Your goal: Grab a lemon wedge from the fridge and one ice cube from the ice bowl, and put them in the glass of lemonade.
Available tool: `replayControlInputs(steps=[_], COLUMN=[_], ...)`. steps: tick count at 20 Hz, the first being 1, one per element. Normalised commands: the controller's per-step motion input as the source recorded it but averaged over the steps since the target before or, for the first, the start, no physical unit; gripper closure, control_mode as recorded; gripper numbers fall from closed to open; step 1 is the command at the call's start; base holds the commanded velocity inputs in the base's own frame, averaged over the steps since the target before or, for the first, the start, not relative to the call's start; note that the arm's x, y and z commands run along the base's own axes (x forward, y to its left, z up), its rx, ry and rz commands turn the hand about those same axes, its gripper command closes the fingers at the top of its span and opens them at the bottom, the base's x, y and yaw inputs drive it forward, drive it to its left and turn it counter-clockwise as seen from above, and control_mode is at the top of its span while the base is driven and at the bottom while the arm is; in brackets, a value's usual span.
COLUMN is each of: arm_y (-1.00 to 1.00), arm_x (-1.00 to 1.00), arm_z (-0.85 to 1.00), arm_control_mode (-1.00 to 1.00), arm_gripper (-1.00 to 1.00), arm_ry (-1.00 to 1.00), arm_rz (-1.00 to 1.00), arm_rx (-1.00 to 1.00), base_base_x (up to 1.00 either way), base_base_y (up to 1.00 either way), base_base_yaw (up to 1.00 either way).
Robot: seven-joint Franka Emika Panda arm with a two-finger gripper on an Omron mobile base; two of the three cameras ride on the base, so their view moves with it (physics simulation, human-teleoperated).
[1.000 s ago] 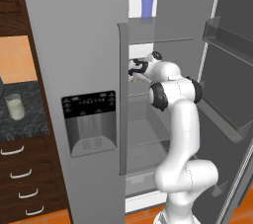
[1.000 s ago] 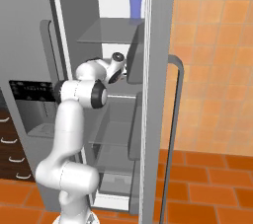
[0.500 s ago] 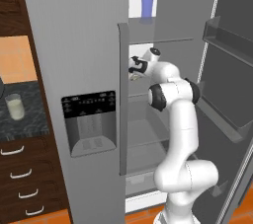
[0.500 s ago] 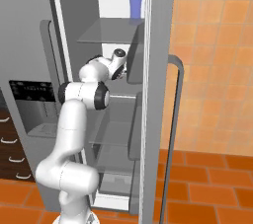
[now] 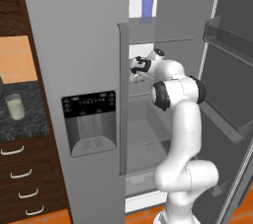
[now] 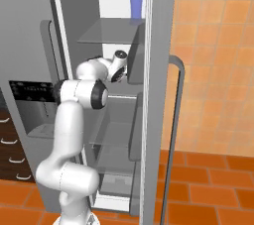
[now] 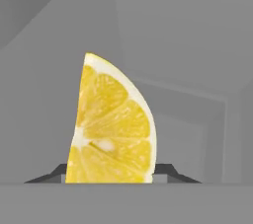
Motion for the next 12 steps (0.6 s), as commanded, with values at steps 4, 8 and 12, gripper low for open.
replayControlInputs(steps=[4, 8, 12], arm_y=[0.0, 0.0, 0.0], arm_x=[-0.89, -1.0, -1.0], arm_z=[-0.26, -0.04, 0.0], arm_control_mode=[-1.0, -1.0, -1.0], arm_gripper=[1.0, 1.0, 1.0], arm_ry=[-0.1, -0.03, 0.0], arm_rz=[-0.09, -0.18, -0.15], arm_rx=[-0.04, 0.0, 0.0], base_base_x=[0.0, 0.0, 0.0], base_base_y=[0.0, 0.0, 0.0], base_base_yaw=[0.0, 0.0, 0.0])
